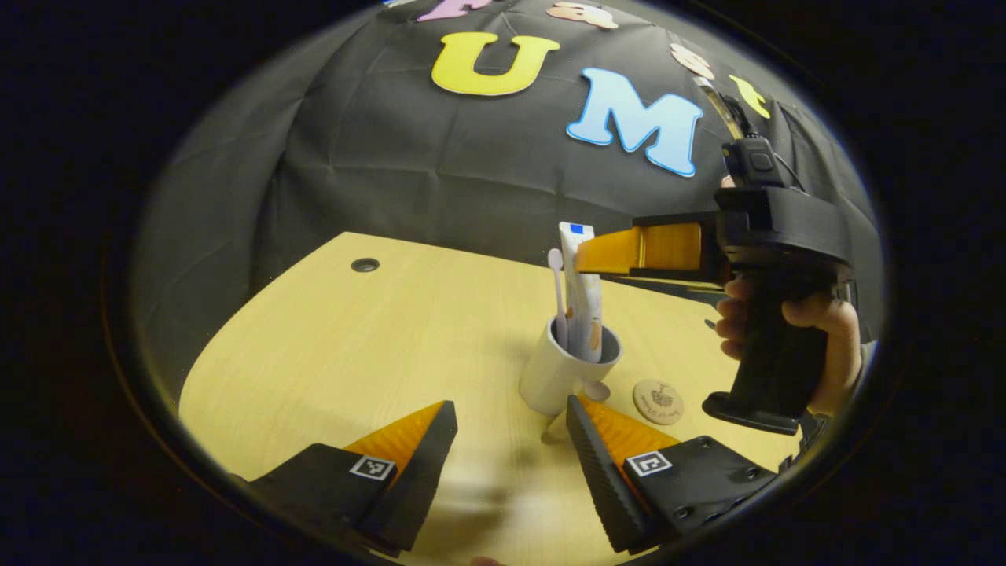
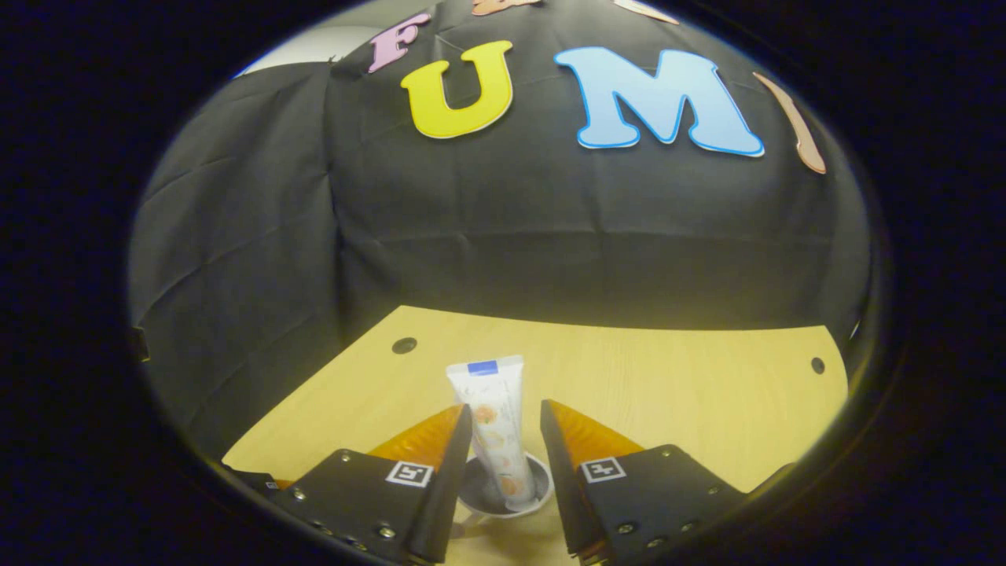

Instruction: Put the toothbrush and toothpaste on the desktop into the cup, then pick up the cup and place it on the coaster on the desktop.

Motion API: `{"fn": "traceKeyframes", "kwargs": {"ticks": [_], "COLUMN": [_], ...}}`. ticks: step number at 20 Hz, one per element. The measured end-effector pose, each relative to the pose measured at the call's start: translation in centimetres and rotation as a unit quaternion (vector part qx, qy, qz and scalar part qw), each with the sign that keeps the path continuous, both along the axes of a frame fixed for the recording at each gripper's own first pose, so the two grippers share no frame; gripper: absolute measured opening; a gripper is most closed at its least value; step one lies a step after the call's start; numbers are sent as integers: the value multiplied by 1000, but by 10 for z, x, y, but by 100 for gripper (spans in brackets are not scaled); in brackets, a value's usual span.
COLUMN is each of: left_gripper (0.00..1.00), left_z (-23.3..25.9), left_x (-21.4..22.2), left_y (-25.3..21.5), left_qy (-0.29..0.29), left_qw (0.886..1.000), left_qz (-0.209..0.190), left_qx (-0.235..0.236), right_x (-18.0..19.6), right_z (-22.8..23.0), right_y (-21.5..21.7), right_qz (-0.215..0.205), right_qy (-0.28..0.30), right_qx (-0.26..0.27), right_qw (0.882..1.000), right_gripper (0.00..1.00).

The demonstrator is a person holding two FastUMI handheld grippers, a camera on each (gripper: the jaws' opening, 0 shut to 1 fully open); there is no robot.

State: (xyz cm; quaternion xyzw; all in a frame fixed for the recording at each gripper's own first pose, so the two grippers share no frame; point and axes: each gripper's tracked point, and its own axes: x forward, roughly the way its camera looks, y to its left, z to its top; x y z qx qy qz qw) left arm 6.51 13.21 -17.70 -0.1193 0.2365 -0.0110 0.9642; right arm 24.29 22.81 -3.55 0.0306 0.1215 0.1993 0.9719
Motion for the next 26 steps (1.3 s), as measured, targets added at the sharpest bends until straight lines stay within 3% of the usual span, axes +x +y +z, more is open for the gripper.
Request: {"fn": "traceKeyframes", "kwargs": {"ticks": [3, 12, 13, 14, 17, 18, 19, 26], "left_gripper": [91, 91, 98, 91, 91, 98, 91, 90], "left_z": [7, 11, 10, 8, 6, 6, 4, -25], "left_x": [4, 14, 17, 19, 25, 27, 30, 48], "left_y": [-10, -44, -47, -52, -67, -70, -73, -75], "left_qy": [-5, 2, 9, 17, 35, 42, 50, 144], "left_qw": [1000, 999, 999, 998, 997, 996, 995, 985], "left_qz": [-4, -43, -46, -51, -67, -71, -74, -81], "left_qx": [1, 22, 27, 30, 33, 37, 41, 52], "right_x": [-8, -55, -60, -66, -82, -88, -95, -144], "right_z": [8, 16, 13, 10, -4, -9, -15, -61], "right_y": [-5, -78, -87, -98, -126, -135, -142, -196], "right_qz": [1, -41, -47, -53, -73, -78, -81, -112], "right_qy": [-16, -21, -17, -14, -2, 6, 13, 63], "right_qx": [-6, 10, 11, 12, 10, 9, 11, 2], "right_qw": [1000, 999, 999, 998, 997, 997, 997, 992], "right_gripper": [95, 95, 95, 95, 95, 95, 95, 95]}}
